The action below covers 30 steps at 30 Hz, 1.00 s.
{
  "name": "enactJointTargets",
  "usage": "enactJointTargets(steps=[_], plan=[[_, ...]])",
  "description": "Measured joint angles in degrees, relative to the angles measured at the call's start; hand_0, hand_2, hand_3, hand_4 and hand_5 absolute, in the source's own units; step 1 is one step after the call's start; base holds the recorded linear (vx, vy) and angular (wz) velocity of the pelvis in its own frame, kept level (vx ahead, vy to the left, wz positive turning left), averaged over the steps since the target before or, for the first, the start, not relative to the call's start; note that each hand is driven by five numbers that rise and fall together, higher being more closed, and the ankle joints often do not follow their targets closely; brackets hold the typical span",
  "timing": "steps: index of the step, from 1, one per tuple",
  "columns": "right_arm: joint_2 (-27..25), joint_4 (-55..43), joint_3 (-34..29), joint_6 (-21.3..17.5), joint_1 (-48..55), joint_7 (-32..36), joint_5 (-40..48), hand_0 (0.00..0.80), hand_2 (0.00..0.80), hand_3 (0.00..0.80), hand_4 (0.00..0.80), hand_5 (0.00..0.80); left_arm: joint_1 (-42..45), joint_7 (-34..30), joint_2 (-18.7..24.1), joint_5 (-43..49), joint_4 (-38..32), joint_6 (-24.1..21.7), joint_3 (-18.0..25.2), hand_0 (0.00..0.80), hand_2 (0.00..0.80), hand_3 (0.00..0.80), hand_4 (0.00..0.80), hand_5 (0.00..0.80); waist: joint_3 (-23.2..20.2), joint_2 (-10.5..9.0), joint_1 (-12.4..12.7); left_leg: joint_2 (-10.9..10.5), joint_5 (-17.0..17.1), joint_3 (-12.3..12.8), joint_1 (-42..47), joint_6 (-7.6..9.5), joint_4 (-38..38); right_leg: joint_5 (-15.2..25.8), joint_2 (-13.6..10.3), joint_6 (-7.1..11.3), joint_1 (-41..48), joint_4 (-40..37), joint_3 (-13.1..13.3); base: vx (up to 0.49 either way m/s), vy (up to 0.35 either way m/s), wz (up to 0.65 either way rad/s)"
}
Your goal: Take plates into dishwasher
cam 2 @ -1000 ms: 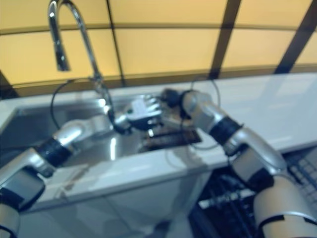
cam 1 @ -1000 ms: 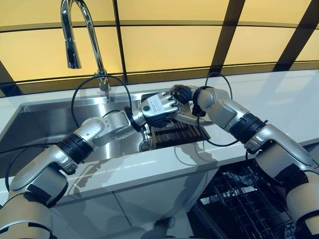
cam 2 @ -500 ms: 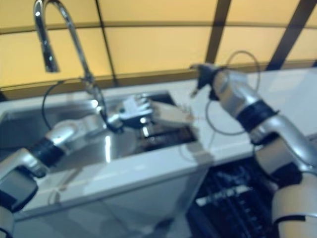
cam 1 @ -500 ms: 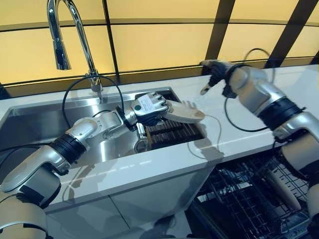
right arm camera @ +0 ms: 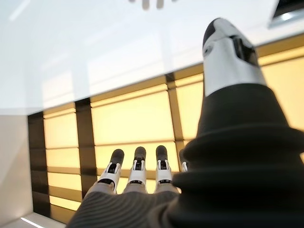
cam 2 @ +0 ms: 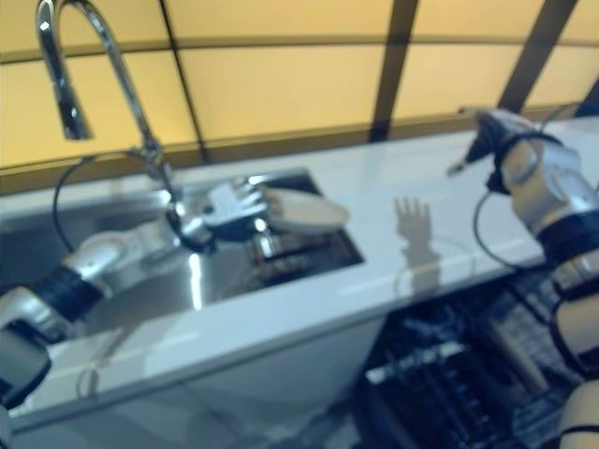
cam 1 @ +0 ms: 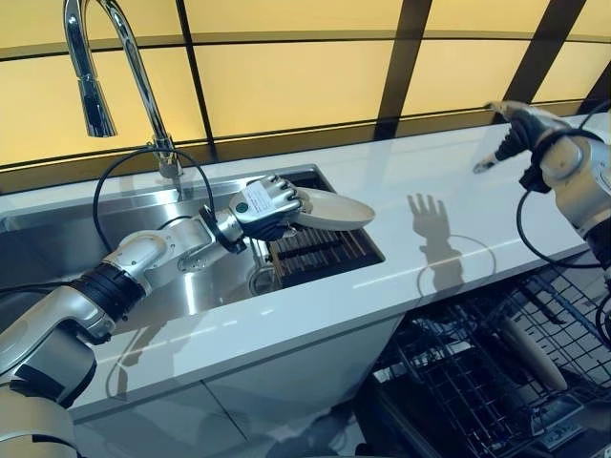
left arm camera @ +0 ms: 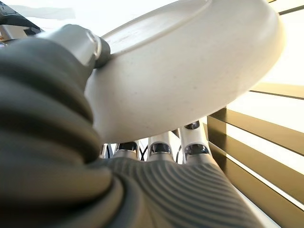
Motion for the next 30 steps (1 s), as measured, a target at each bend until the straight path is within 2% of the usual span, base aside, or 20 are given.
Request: enactJointTargets(steps=[5,13,18,30], plan=[[-1.8,0.4,-3.1,-3.5,4.2,-0.9,-2.3,0.000,0.000,0.000,0.000,0.000,1.0,0.7,0.9,-1.0,-2.0,0.0,3.7,0.800,0.800,0.800,0.800,0.800,1.2,0.55,0.1,0.0,0.0,-0.3,-0.2,0.00,0.0,0.0,0.0,0.00,0.0,0.0,-0.3,-0.002,-0.001,0.01],[-0.5,-10.2,-6.5,-8.0,15.8,-3.0,-8.2,0.000,0.000,0.000,0.000,0.000,2.8,-0.2,2.6,-3.0,-9.2,0.0,8.0,0.800,0.800,0.800,0.800,0.800,3.0,0.88,0.1,0.1,-0.1,-0.6,-0.3,-0.02,0.0,0.0,0.0,0.01,0.0,0.0,-0.5,-0.001,-0.001,0.00],[2.8,-11.4,-6.6,-8.6,17.2,-4.5,-10.1,0.000,0.000,0.000,0.000,0.000,2.8,-1.2,2.6,-4.4,-11.0,0.3,8.7,0.800,0.800,0.800,0.800,0.800,3.8,1.11,0.1,0.1,-0.1,-0.6,-0.3,-0.03,0.0,0.0,0.0,0.01,0.0,0.1,-0.5,0.000,0.000,0.00],[6.2,-13.3,-6.6,-8.7,17.2,-8.1,-12.3,0.000,0.000,0.000,0.000,0.000,2.8,-3.4,1.4,-4.9,-12.9,0.6,8.7,0.800,0.800,0.800,0.800,0.800,4.1,1.18,0.3,0.1,-0.1,-0.8,0.2,-0.01,0.0,-0.1,0.0,0.01,0.7,0.0,-0.7,0.000,0.000,0.00]])
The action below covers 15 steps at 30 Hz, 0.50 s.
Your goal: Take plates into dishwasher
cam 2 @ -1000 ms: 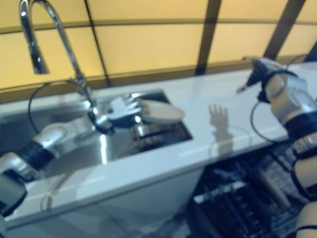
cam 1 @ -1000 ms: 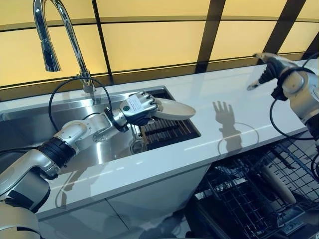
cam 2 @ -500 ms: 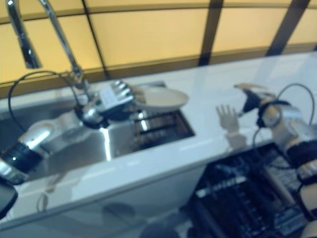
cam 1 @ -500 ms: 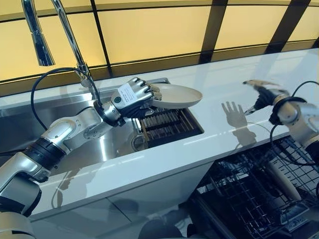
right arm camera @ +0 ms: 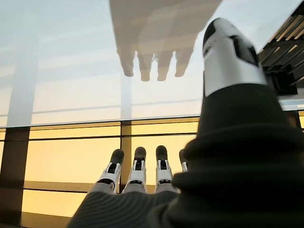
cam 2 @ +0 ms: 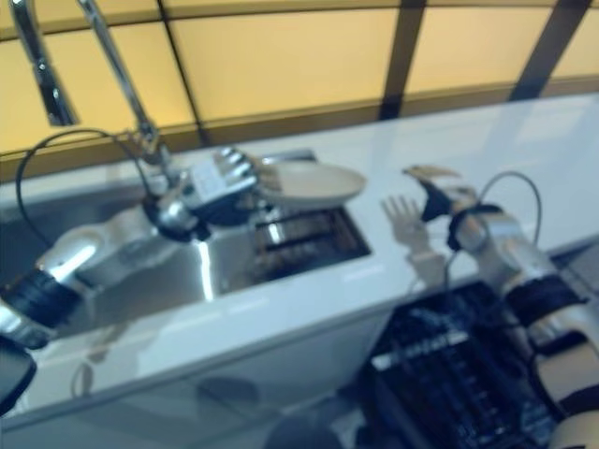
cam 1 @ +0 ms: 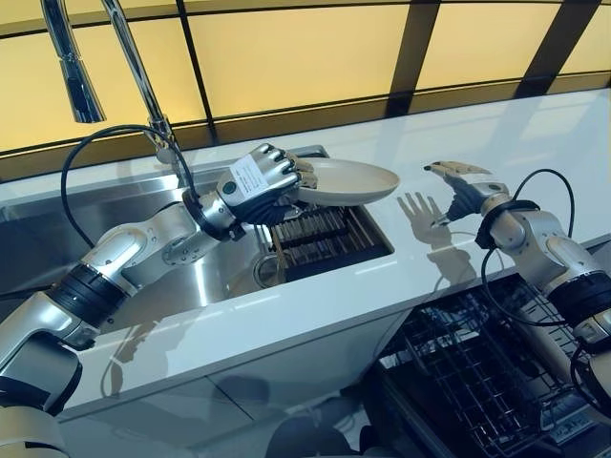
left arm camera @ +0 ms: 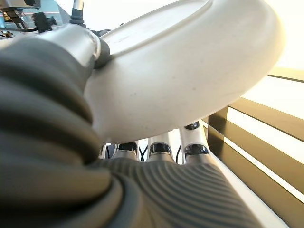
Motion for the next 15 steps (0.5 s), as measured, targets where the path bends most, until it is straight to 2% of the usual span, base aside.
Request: enactJointTargets(steps=[11,15], plan=[[1.3,-0.3,0.1,0.0,-0.1,-2.4,-0.1,0.000,0.000,0.000,0.000,0.000,0.0,-1.7,-3.1,-1.9,-0.4,0.1,0.1,0.800,0.800,0.800,0.800,0.800,0.0,0.00,0.0,0.0,0.0,0.0,0.0,0.00,0.0,0.0,0.0,0.00,0.0,0.0,0.0,0.000,0.000,0.00],[3.4,-0.6,0.3,0.0,-0.2,-3.8,-1.1,0.000,0.000,0.000,0.000,0.000,0.0,-2.1,-4.5,-1.9,-0.4,0.0,0.1,0.800,0.800,0.800,0.800,0.800,0.0,0.04,0.0,0.0,0.0,0.0,0.1,0.00,0.0,0.0,0.0,-0.01,0.1,0.0,0.0,0.000,0.000,0.00]])
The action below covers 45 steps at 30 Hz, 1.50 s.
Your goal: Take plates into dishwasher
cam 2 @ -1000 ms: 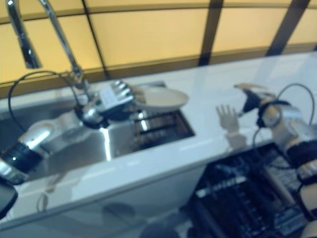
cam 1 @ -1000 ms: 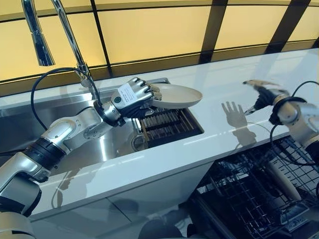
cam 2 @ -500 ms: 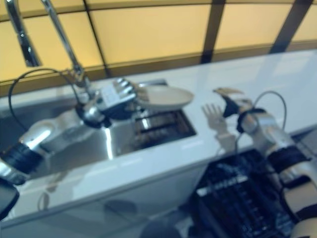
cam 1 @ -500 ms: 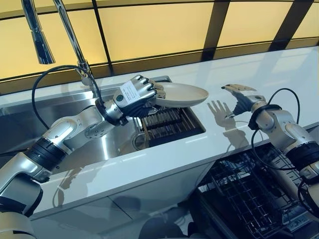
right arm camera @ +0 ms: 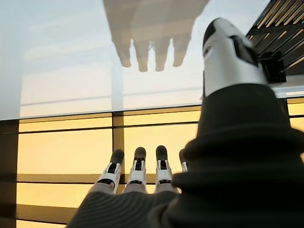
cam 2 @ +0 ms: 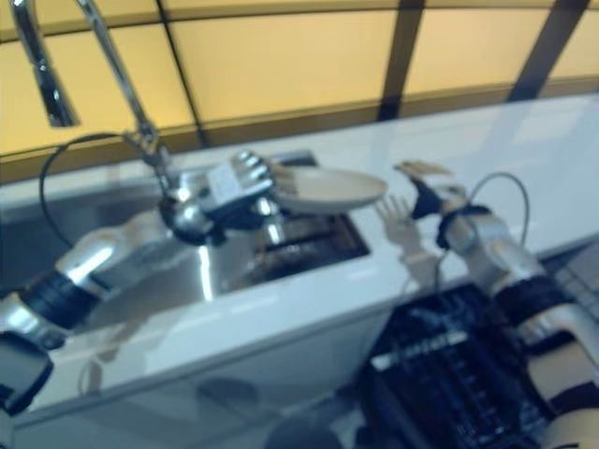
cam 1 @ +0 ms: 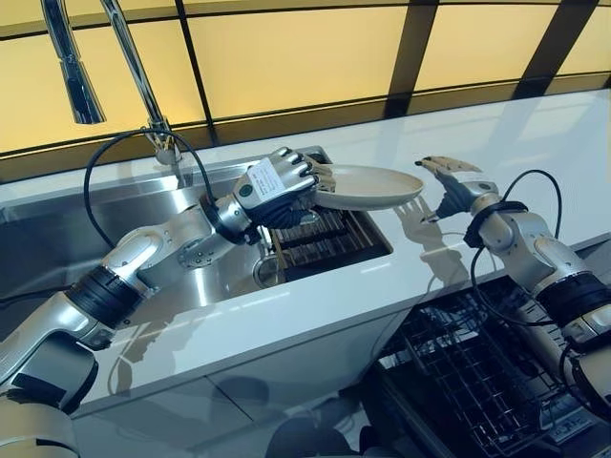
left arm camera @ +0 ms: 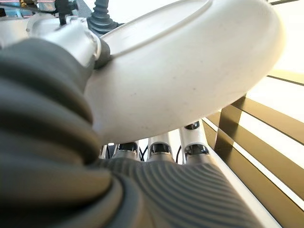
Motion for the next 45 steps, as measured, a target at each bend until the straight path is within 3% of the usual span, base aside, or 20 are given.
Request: enactJointTargets(steps=[14,16,17,18,19,20,21,22,39,45], plan=[[2.4,-0.9,0.5,0.0,0.0,-0.7,-1.2,0.000,0.000,0.000,0.000,0.000,0.4,-1.4,-1.9,-0.6,-2.2,0.6,1.7,0.800,0.800,0.800,0.800,0.800,0.0,0.02,0.3,0.0,0.0,-0.6,0.3,0.00,0.0,0.0,0.0,-0.02,0.6,0.0,-0.3,0.000,0.000,0.00],[2.6,-0.9,0.5,0.0,0.0,-0.7,-1.2,0.342,0.342,0.342,0.342,0.342,0.4,-1.7,-2.1,-0.6,-2.2,0.6,2.0,0.800,0.800,0.800,0.800,0.800,0.0,0.03,0.4,0.0,0.0,-0.6,0.5,0.01,0.0,0.0,0.0,-0.03,0.8,0.0,-0.3,0.000,0.000,0.00],[2.6,-1.1,0.5,0.0,0.0,-0.7,-1.2,0.640,0.640,0.640,0.640,0.640,0.4,-1.8,-2.2,-0.6,-2.2,0.6,2.2,0.800,0.800,0.800,0.800,0.800,0.0,0.02,0.4,0.0,0.0,-0.6,0.6,0.01,0.0,0.0,0.0,-0.03,0.8,0.0,-0.3,0.000,0.000,0.00],[2.6,-1.2,0.5,0.0,0.0,-0.7,-1.4,0.703,0.703,0.703,0.703,0.703,0.4,-1.8,-2.2,-0.6,-2.2,0.6,2.4,0.800,0.800,0.800,0.800,0.800,0.0,0.02,0.4,0.0,0.0,-0.6,0.7,0.01,0.0,0.0,0.0,-0.04,0.9,0.0,-0.3,0.000,0.000,0.00],[2.7,-1.2,0.5,0.0,0.0,-0.7,-1.7,0.684,0.684,0.684,0.684,0.684,0.5,-1.8,-2.2,-0.6,-2.2,0.6,2.6,0.800,0.800,0.800,0.800,0.800,0.0,0.03,0.4,0.0,0.0,-0.6,0.7,0.01,0.0,0.0,0.0,-0.04,0.9,0.0,-0.3,0.000,0.000,0.00],[2.7,-1.2,0.5,0.0,0.0,-0.7,-1.7,0.593,0.593,0.593,0.593,0.593,0.5,-1.9,-2.2,-0.6,-2.3,0.6,2.6,0.800,0.800,0.800,0.800,0.800,0.0,0.04,0.4,0.0,0.0,-0.6,0.7,0.01,0.0,0.0,0.0,-0.04,0.9,0.0,-0.3,0.000,0.000,0.00],[2.7,-1.2,0.5,0.0,0.0,-0.7,-1.7,0.339,0.339,0.339,0.339,0.339,0.6,-2.0,-2.2,-0.6,-2.3,0.6,2.6,0.800,0.800,0.800,0.800,0.800,-0.1,0.04,0.4,0.0,0.0,-0.6,0.7,0.01,0.0,0.0,0.0,-0.05,0.9,0.0,-0.3,0.000,0.000,0.00],[2.7,-1.2,0.5,0.0,0.0,-0.7,-1.7,0.000,0.000,0.000,0.000,0.000,0.6,-2.1,-2.2,-0.6,-2.3,0.6,2.6,0.800,0.800,0.800,0.800,0.800,-0.1,0.04,0.5,0.0,0.0,-0.6,0.7,0.01,0.0,0.0,0.0,-0.05,0.9,0.0,-0.2,0.000,0.000,0.00],[0.2,-1.3,0.4,0.4,0.0,-1.7,-1.1,0.000,0.000,0.000,0.000,0.000,2.0,-2.8,-0.9,-0.7,-1.8,1.6,3.5,0.800,0.800,0.800,0.800,0.800,-0.2,0.07,1.2,0.0,0.0,-0.6,0.7,0.00,0.0,0.0,0.0,-0.05,0.9,0.0,-0.2,0.000,0.000,0.00],[-2.4,-1.6,-3.2,-0.7,0.2,-2.8,-1.0,0.000,0.000,0.000,0.000,0.000,4.4,-2.8,0.1,-0.7,-1.8,0.9,3.8,0.800,0.800,0.800,0.800,0.800,-0.2,0.07,1.1,0.0,0.0,-0.6,0.7,0.01,0.0,0.0,0.0,-0.05,0.9,0.0,-0.2,0.000,0.000,0.00]])
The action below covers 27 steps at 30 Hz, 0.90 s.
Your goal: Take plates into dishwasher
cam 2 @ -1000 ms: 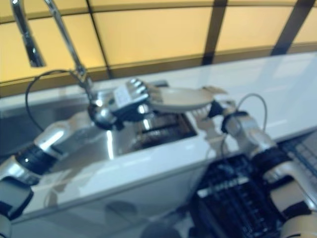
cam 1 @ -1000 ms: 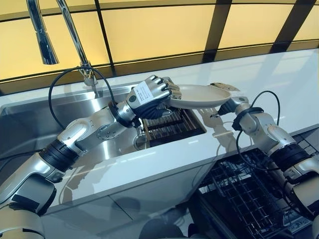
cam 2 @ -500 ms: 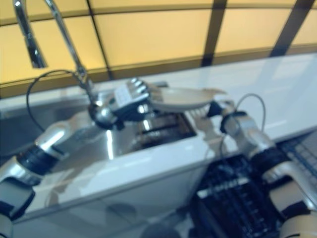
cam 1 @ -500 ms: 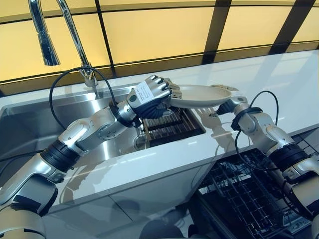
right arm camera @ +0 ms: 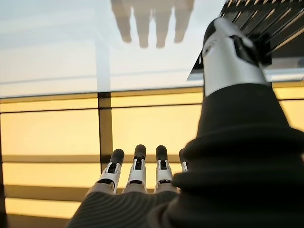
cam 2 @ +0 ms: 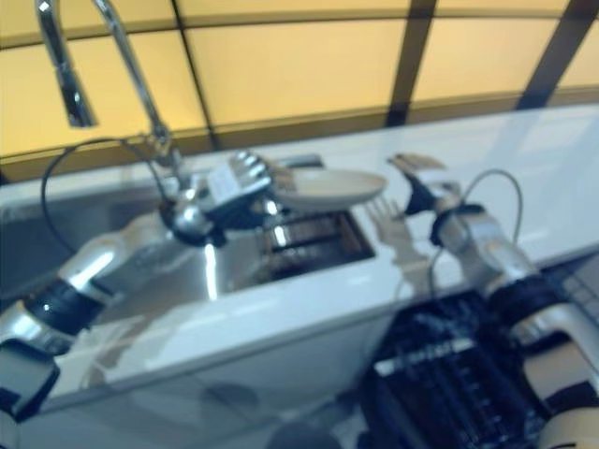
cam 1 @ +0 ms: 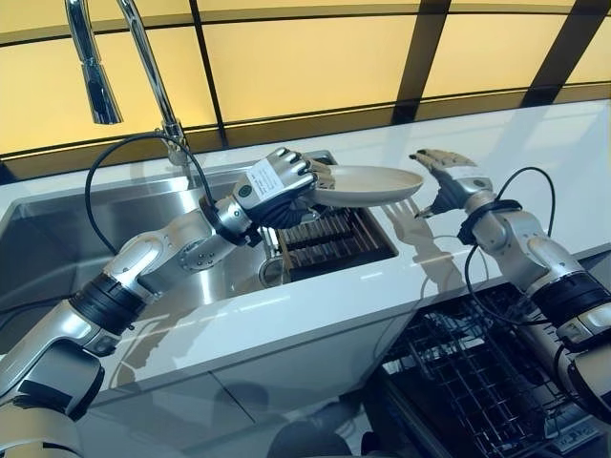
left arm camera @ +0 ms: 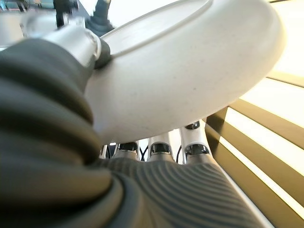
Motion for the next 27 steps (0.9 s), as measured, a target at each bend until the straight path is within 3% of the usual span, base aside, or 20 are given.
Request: enactJointTargets(steps=[6,18,27], plan=[[-4.9,-3.1,-4.4,-1.7,2.1,-0.4,0.0,0.000,0.000,0.000,0.000,0.000,2.1,0.1,1.7,0.0,0.0,-0.3,2.3,0.800,0.800,0.800,0.800,0.800,0.0,-0.01,-0.3,0.0,0.0,0.0,-0.1,0.00,0.0,0.0,0.0,0.01,-0.1,0.0,0.1,0.000,0.000,0.00],[-5.0,-9.1,-11.8,-5.5,11.6,-1.6,3.4,0.000,0.000,0.000,0.000,0.000,3.2,0.2,2.9,0.0,-0.1,-0.5,2.6,0.800,0.800,0.800,0.800,0.800,0.0,-0.02,-1.5,0.0,-0.2,0.1,-0.2,-0.04,0.0,0.0,0.0,0.02,-0.4,0.0,0.5,0.000,0.000,0.00],[-4.6,-14.1,-12.2,-6.3,14.3,1.7,5.1,0.000,0.000,0.000,0.000,0.000,3.3,0.3,3.1,0.0,-0.4,-0.1,3.7,0.800,0.800,0.800,0.800,0.800,0.0,-0.02,-1.7,-0.1,-0.2,0.1,-0.7,-0.01,0.0,0.0,0.0,0.04,-1.0,0.0,0.5,0.000,0.000,0.00]])
